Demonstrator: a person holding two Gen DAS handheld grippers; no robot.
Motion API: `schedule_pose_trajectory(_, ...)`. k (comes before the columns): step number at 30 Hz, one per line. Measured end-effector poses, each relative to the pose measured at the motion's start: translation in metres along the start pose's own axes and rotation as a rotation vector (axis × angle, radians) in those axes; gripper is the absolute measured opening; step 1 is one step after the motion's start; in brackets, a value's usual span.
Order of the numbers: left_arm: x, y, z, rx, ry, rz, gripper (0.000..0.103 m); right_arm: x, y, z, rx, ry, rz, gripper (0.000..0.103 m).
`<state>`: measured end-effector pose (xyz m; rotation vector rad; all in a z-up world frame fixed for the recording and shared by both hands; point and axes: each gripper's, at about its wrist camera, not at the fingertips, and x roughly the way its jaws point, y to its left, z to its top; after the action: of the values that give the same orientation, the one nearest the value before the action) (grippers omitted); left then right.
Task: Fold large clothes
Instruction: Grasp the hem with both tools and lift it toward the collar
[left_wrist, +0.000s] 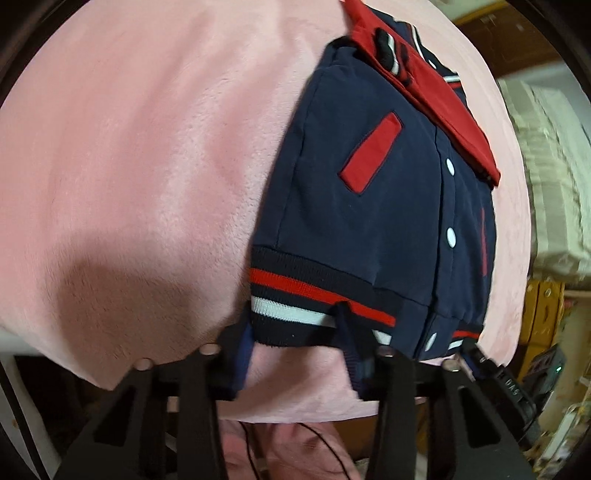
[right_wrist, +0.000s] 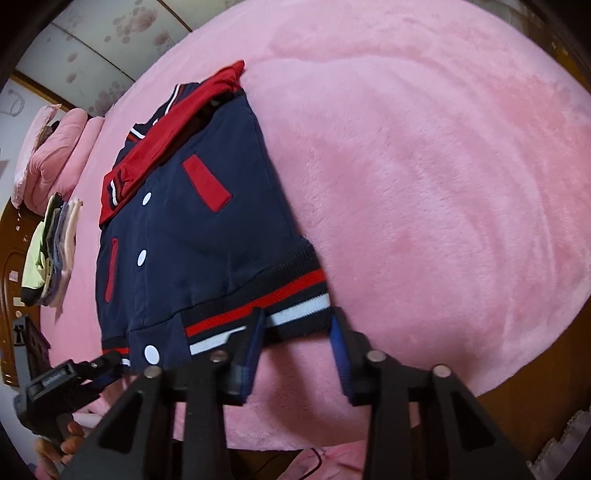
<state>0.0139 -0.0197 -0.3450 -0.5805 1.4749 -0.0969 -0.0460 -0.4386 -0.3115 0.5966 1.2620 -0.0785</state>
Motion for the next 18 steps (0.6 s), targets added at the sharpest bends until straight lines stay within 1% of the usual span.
schedule_pose_trajectory(1, -0.001, 0.000, -0.002, -0.015, 0.002, -0.004, 0.018, 0.000, -0.002, 0.002, 0.029, 0.018, 0.038, 0.011)
schedule_pose_trajectory(2, -0.002, -0.002, -0.003, -0.031, 0.003, -0.008, 0.012, -0.002, -0.003, 0.003, 0.053, 0.025, 0.056, 0.011)
schedule_pose_trajectory(3, -0.006, -0.005, -0.003, -0.037, -0.003, -0.010, 0.011, -0.004, -0.004, 0.004, 0.075, 0.030, 0.072, 0.010)
schedule_pose_trajectory(4, -0.009, -0.009, -0.003, -0.039, -0.010, -0.001, 0.011, -0.007, -0.003, 0.005, 0.094, 0.043, 0.103, 0.010)
schedule_pose_trajectory(6, -0.019, -0.023, -0.002, -0.026, -0.018, 0.027, 0.010, -0.014, 0.001, 0.009, 0.092, 0.056, 0.139, 0.009)
schedule_pose_trajectory(9, -0.039, -0.044, 0.003, -0.028, -0.042, 0.022, 0.009, -0.026, 0.011, 0.018, 0.080, 0.065, 0.191, 0.009)
schedule_pose_trajectory(12, -0.058, -0.061, 0.010, -0.036, -0.077, 0.032, 0.009, -0.039, 0.024, 0.036, 0.073, 0.044, 0.291, 0.009)
schedule_pose_trajectory(14, -0.069, -0.072, 0.020, -0.056, -0.104, 0.028, 0.009, -0.044, 0.031, 0.052, 0.073, 0.034, 0.346, 0.009)
schedule_pose_trajectory(15, -0.072, -0.079, 0.029, -0.064, -0.095, 0.034, 0.009, -0.044, 0.033, 0.059, 0.079, 0.035, 0.368, 0.009)
schedule_pose_trajectory(17, -0.079, -0.089, 0.049, -0.085, -0.095, 0.058, 0.009, -0.043, 0.038, 0.079, 0.100, 0.054, 0.392, 0.009)
schedule_pose_trajectory(18, -0.085, -0.091, 0.060, -0.093, -0.109, 0.044, 0.009, -0.043, 0.041, 0.087, 0.099, 0.058, 0.397, 0.009)
